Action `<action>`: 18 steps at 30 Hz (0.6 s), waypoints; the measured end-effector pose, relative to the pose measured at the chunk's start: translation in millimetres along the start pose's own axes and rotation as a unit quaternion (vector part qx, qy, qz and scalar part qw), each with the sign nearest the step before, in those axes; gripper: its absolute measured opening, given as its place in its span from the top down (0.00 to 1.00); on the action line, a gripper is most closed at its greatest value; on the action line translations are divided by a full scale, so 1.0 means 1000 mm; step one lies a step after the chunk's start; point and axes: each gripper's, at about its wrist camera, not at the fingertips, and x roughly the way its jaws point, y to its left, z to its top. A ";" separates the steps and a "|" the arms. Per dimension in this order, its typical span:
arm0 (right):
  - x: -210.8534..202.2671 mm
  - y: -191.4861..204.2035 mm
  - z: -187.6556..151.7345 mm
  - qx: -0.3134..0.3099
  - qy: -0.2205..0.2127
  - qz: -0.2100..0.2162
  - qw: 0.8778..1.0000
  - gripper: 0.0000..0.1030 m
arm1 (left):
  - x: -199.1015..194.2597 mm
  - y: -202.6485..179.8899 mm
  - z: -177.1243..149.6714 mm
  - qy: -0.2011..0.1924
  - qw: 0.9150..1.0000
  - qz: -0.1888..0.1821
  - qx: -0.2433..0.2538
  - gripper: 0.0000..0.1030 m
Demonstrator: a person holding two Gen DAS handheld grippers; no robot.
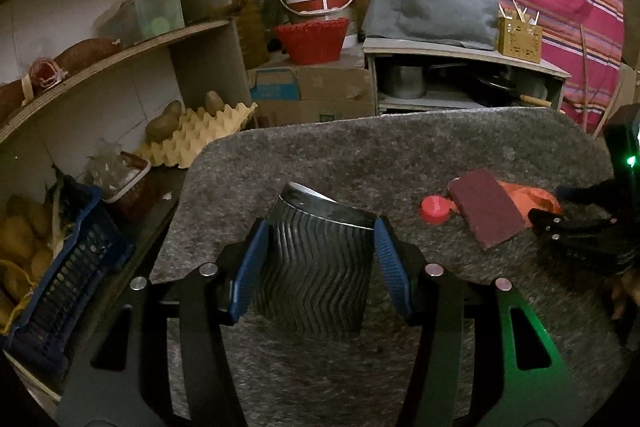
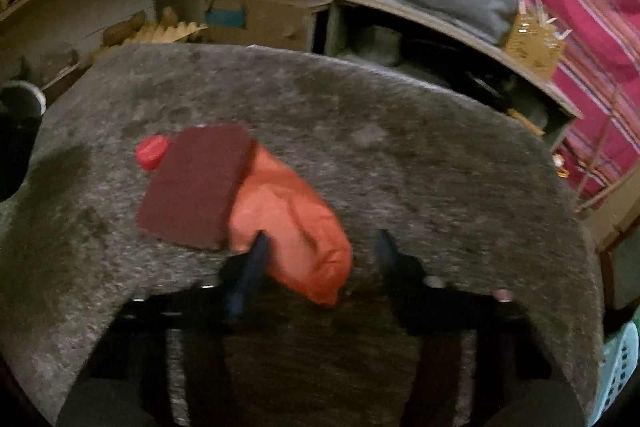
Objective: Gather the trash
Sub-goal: 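Grasp the orange plastic bag with the right gripper while the left holds the cup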
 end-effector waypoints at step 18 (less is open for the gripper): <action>-0.091 -0.099 -0.029 0.073 -0.075 -0.024 0.994 0.83 | -0.017 -0.052 0.019 -0.023 1.000 -0.017 0.007 0.48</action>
